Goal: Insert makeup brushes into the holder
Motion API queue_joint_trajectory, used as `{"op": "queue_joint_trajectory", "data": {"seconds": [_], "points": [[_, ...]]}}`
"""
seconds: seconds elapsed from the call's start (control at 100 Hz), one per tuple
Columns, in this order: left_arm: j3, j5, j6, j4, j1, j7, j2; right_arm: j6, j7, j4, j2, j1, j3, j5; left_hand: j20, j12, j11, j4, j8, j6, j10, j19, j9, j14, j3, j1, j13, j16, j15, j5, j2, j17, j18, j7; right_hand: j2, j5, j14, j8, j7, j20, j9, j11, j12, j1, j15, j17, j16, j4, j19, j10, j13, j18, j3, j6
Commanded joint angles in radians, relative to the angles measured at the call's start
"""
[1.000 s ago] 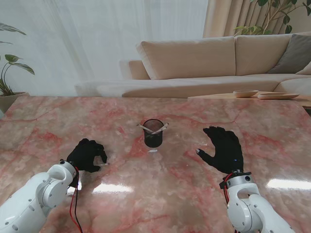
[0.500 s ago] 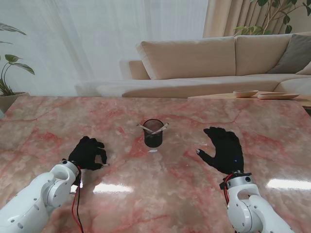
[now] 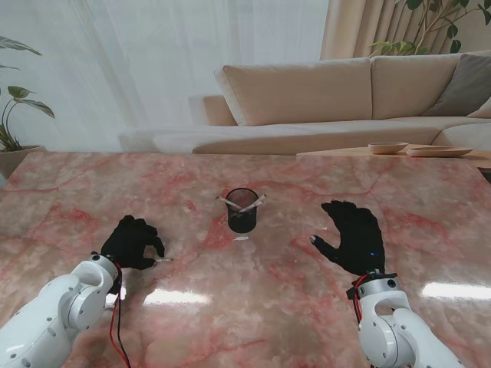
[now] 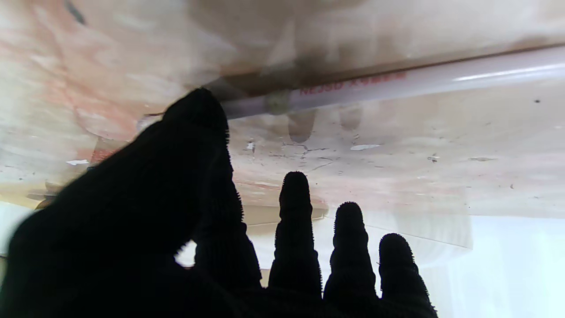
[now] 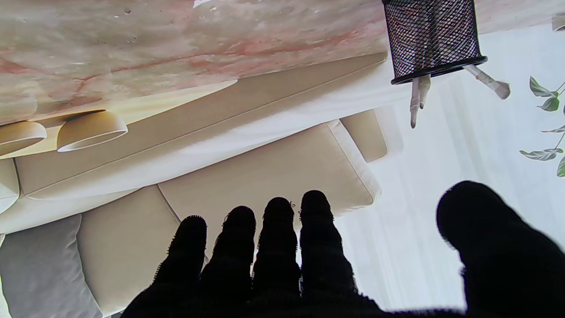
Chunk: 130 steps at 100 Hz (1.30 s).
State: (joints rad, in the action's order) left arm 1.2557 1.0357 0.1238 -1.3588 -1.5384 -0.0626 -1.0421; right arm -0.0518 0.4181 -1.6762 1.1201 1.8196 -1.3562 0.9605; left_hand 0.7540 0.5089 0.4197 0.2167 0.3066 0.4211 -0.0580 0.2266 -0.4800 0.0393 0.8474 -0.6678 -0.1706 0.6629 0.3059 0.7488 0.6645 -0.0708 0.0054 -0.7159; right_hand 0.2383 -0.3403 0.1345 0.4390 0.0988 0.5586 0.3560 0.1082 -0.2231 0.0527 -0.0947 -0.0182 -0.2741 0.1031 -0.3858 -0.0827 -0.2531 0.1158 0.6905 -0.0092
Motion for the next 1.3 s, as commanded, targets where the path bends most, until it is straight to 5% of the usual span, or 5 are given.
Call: {"op": "queue_joint_trajectory", "data": {"seconds": [0.0, 0.59, 0.91, 1.29], "points": [[0.000, 0.010, 0.003, 0.020, -0.018, 0.013, 0.010, -0.006, -0.014, -0.005, 0.002, 0.009, 0.001, -0.004, 0.020, 0.012, 0.005, 0.010, 0.013, -0.215, 0.001, -0.014, -0.011, 0.009, 0.026, 0.021, -0.019, 0.008, 0.026, 0.013, 0.021, -0.007, -0.008, 0.005, 0.004, -0.001, -0.002, 0.015, 0.004, 0.023, 0.006, 0.007, -0.019, 0.006, -0.003, -0.021, -0.024, -0.004, -0.012, 0.002, 0.024, -0.002, -0.018, -0.015], [0.017, 0.053, -0.013, 0.031, -0.032, 0.033, 0.019, -0.010, -0.016, -0.012, 0.003, 0.013, -0.002, -0.010, 0.038, 0.018, 0.011, 0.013, 0.026, -0.169, 0.004, -0.006, -0.045, 0.013, -0.023, -0.047, -0.035, 0.010, 0.030, 0.036, 0.066, -0.010, -0.006, -0.145, 0.006, -0.008, -0.003, 0.017, 0.006, 0.027, 0.012, 0.007, -0.024, 0.011, -0.006, -0.019, -0.027, -0.007, -0.011, 0.002, 0.018, -0.003, -0.012, -0.022], [0.028, 0.082, -0.057, 0.016, -0.055, 0.015, 0.018, -0.009, -0.013, -0.010, 0.005, 0.012, -0.003, -0.015, 0.052, 0.025, 0.029, 0.030, 0.007, -0.171, 0.021, -0.002, -0.095, 0.032, -0.030, -0.019, -0.053, 0.016, 0.051, 0.110, 0.098, -0.011, 0.005, -0.237, 0.008, -0.009, -0.005, 0.017, 0.006, 0.028, 0.015, 0.008, -0.027, 0.007, -0.009, -0.019, -0.030, -0.009, -0.011, 0.001, 0.015, -0.004, 0.004, -0.023], [-0.001, 0.095, -0.088, 0.004, -0.037, 0.074, 0.023, -0.007, -0.009, -0.015, 0.006, 0.015, -0.009, -0.020, 0.062, 0.028, 0.027, -0.004, -0.055, -0.172, 0.009, 0.021, -0.145, 0.027, 0.026, -0.072, -0.079, 0.009, 0.052, 0.183, 0.049, -0.005, 0.000, -0.291, 0.010, -0.009, -0.006, 0.017, 0.006, 0.029, 0.038, 0.017, -0.032, 0.002, -0.012, -0.018, -0.032, -0.015, -0.010, 0.002, 0.009, -0.006, 0.019, -0.024]]}}
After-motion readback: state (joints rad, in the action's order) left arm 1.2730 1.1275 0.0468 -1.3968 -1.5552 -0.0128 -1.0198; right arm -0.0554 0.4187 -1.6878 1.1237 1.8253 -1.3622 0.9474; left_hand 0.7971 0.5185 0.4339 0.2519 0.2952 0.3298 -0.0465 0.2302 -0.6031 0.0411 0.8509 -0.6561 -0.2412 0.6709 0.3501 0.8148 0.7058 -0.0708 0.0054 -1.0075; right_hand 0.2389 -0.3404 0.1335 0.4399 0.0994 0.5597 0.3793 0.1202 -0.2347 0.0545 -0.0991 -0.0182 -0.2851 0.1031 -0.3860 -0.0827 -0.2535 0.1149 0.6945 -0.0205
